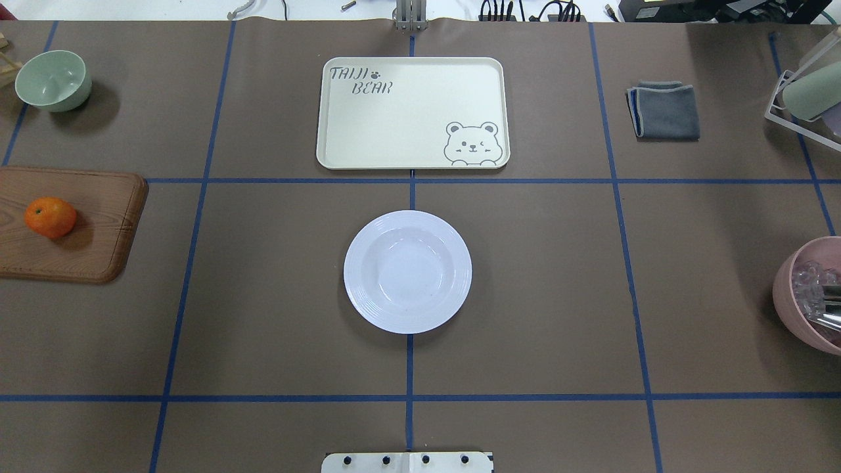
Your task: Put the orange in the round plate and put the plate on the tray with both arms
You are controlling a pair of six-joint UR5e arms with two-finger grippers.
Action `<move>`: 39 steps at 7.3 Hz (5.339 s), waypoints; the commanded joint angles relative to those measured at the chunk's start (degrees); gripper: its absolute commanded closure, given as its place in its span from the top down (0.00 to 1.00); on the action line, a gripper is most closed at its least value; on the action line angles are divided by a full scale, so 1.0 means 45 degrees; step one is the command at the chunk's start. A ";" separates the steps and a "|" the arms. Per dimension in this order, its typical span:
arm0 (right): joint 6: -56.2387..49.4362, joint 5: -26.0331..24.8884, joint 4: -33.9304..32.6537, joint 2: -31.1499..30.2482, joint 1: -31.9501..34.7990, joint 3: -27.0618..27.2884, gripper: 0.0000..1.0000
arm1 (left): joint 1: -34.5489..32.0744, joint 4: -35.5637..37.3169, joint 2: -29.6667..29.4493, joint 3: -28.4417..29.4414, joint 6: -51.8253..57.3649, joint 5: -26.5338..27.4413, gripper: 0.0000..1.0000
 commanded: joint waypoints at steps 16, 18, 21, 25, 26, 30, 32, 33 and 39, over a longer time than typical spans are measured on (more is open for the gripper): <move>0.0019 0.2087 0.0042 -0.0557 -0.0351 0.0315 1.00 | 0.2721 -0.2089 -0.0531 0.0577 -0.3412 -0.0129 0.98; 0.0000 0.2029 0.0042 -0.0557 -0.0449 0.0276 1.00 | 0.3980 -0.3932 -0.0788 0.1818 -0.4340 -0.0011 0.98; 0.0020 0.2067 0.0042 -0.0557 -0.0586 0.0257 1.00 | 0.5013 -0.5957 -0.1881 0.3779 -0.6274 0.0804 0.98; 0.0020 0.2028 0.0042 -0.0538 -0.0800 0.0218 1.00 | 0.5584 -0.5977 -0.2272 0.4638 -0.6353 0.0907 0.98; 0.0020 0.2009 0.0042 -0.0537 -0.0840 0.0198 1.00 | 0.5797 -0.5997 -0.2272 0.4678 -0.6527 0.0907 0.98; 0.0039 0.2009 0.0062 -0.0557 -0.0976 0.0139 1.00 | 0.6170 -0.6306 -0.2487 0.5223 -0.6471 0.0907 0.96; 0.0039 0.2009 0.0062 -0.0537 -0.0977 0.0139 1.00 | 0.6190 -0.6329 -0.2506 0.5323 -0.6490 0.0907 0.72; 0.0039 0.2028 0.0158 -0.0537 -0.0977 0.0139 1.00 | 0.6171 -0.6329 -0.2507 0.5284 -0.6529 0.0888 0.35; 0.0059 0.2028 0.0159 -0.0362 -0.1015 0.0159 1.00 | 0.6809 -0.2696 -0.5022 0.2396 -0.9993 0.0009 0.00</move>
